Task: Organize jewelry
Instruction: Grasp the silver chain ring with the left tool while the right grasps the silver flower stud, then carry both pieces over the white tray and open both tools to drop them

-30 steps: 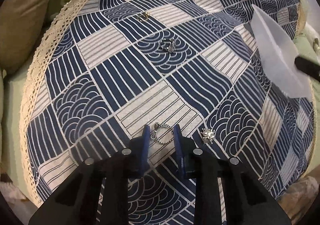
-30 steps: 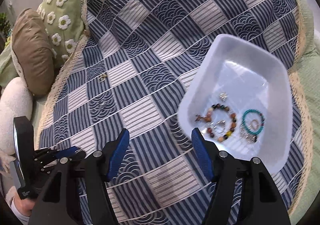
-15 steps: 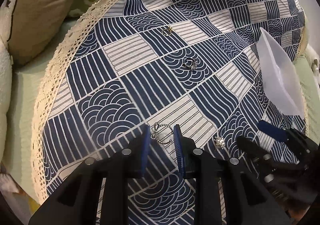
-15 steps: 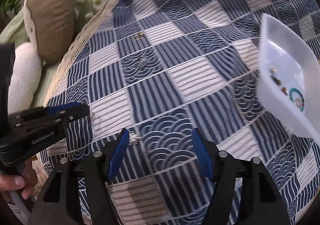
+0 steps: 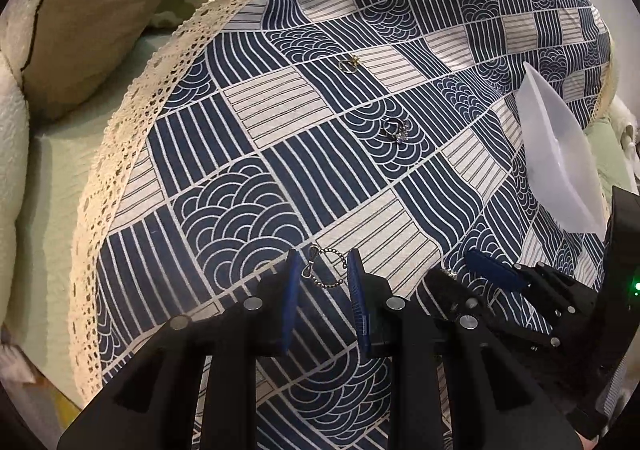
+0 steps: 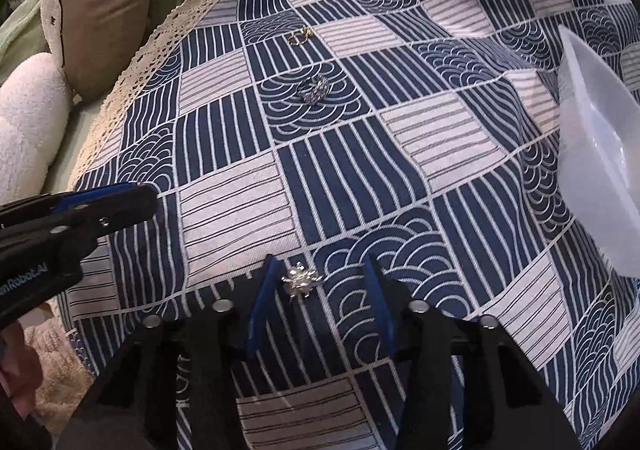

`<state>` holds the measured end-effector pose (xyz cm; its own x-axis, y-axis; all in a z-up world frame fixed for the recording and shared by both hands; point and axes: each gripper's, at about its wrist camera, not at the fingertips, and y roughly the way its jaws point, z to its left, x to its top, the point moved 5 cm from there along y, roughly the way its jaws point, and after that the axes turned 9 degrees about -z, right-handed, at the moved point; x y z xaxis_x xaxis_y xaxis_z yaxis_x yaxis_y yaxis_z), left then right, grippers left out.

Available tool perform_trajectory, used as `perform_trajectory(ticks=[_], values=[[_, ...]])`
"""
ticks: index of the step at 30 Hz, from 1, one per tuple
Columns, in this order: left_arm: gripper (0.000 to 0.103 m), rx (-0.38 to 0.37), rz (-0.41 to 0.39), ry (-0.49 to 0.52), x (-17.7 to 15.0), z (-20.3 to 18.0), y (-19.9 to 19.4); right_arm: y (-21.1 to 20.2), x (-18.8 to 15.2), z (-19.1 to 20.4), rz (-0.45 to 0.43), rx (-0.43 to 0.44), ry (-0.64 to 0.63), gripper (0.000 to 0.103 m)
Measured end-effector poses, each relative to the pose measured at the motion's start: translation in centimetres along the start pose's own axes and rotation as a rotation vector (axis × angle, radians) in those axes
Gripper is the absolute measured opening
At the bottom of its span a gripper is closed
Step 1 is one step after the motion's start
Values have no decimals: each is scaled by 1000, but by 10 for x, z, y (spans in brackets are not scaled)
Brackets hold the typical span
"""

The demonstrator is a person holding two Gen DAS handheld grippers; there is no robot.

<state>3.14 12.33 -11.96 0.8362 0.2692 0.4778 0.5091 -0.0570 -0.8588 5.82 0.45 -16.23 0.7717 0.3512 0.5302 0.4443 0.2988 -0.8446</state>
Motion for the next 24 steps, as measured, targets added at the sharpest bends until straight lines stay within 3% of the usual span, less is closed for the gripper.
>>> perform_trajectory(ticks=[1, 2, 7, 11, 16, 24], values=[[22, -1, 0, -2, 0, 1, 0, 0, 0, -1, -1, -2, -2, 22], [22, 0, 0, -4, 0, 2, 0, 1, 1, -1, -1, 0, 1, 20], [22, -9, -1, -1, 2, -3, -2, -7, 6, -4, 2, 33, 23, 20], [22, -42, -20, 2, 13, -18, -11, -40, 29, -23, -72, 48, 65, 20], [22, -96, -64, 40, 33, -62, -21, -84, 52, -85, -145, 87, 215, 20], [22, -181, -69, 139, 54, -162, -15, -118, 48, -210, -212, 7, 401, 20]])
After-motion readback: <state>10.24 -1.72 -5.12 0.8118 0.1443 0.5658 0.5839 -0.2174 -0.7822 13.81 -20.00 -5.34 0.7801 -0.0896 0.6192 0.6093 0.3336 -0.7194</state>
